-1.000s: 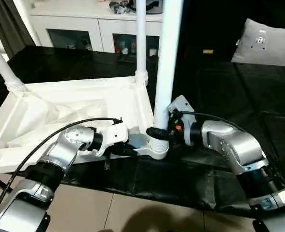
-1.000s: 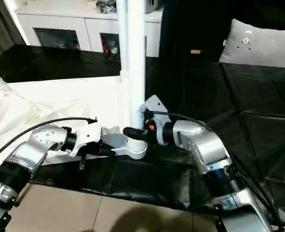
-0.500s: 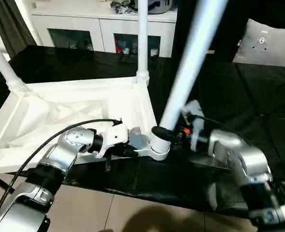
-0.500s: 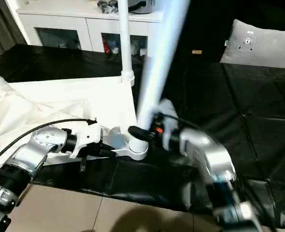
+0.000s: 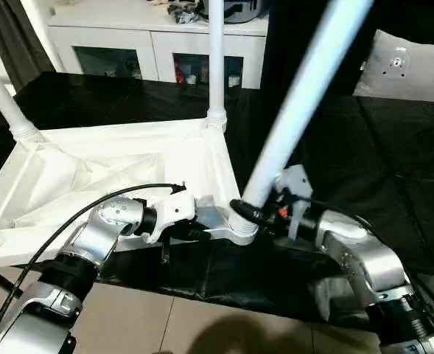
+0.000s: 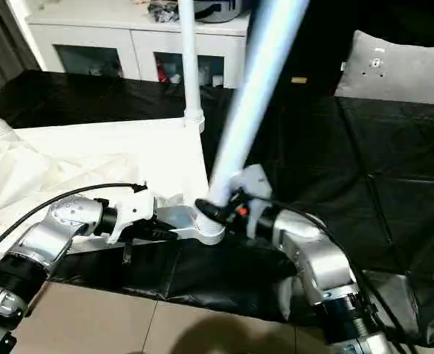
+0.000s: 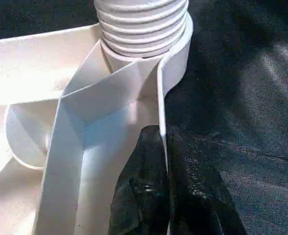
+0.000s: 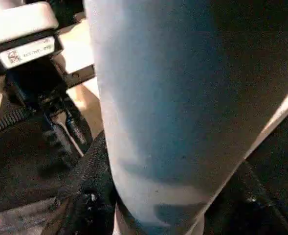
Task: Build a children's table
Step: Insert table leg to table base
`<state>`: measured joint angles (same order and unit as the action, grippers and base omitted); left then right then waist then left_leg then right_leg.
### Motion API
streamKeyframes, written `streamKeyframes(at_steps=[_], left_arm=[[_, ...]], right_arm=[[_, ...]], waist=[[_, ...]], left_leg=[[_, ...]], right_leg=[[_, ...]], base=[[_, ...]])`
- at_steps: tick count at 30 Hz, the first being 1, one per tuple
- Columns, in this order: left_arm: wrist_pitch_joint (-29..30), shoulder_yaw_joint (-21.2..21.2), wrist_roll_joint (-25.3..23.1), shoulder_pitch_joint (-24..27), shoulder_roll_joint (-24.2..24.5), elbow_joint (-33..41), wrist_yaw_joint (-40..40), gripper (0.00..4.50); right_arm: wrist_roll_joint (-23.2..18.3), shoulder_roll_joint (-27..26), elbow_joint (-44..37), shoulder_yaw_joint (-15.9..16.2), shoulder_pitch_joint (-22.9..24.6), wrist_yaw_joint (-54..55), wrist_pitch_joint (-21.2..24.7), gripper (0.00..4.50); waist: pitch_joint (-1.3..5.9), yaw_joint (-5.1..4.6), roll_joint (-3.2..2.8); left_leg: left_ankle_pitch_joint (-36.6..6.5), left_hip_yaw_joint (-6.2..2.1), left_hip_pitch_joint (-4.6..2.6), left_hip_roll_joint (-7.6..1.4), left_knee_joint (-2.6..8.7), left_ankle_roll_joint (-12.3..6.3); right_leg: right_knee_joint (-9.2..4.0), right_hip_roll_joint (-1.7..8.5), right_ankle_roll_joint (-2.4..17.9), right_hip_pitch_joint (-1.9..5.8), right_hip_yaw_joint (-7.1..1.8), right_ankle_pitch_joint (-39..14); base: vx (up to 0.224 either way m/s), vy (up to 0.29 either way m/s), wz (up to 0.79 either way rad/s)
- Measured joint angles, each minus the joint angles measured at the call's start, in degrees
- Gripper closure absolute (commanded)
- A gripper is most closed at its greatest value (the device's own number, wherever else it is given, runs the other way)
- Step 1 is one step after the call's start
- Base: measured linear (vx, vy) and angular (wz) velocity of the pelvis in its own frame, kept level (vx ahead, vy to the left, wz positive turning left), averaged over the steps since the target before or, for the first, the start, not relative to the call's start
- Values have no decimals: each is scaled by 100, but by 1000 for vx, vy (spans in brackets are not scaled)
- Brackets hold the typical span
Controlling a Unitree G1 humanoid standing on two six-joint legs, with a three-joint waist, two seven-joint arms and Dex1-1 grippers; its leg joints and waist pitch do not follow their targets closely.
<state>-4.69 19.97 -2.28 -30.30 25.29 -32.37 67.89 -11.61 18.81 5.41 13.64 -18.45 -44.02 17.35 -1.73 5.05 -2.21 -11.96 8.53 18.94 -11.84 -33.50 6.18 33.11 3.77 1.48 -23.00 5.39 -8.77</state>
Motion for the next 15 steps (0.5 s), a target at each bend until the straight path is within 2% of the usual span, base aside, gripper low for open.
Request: streamKeyframes(at_steps=[6,15], left_arm=[[6,13,-24,10,62,15,14,450],[-149,146,-145,-278,117,-336,291,450]], right_arm=[[123,38,232,260,-293,-157,6,261],[108,-17,895,318,-803,-683,20,261]], waist=[[13,-30,13],[24,-118,30]], left_leg=[[0,-1,-10,-1,-1,0],[0,-2,-17,-3,0,0]], right_leg=[[-2,-2,0,9,0,0],[-2,-6,0,13,0,0]], base=[[0,0,0],[0,0,0]])
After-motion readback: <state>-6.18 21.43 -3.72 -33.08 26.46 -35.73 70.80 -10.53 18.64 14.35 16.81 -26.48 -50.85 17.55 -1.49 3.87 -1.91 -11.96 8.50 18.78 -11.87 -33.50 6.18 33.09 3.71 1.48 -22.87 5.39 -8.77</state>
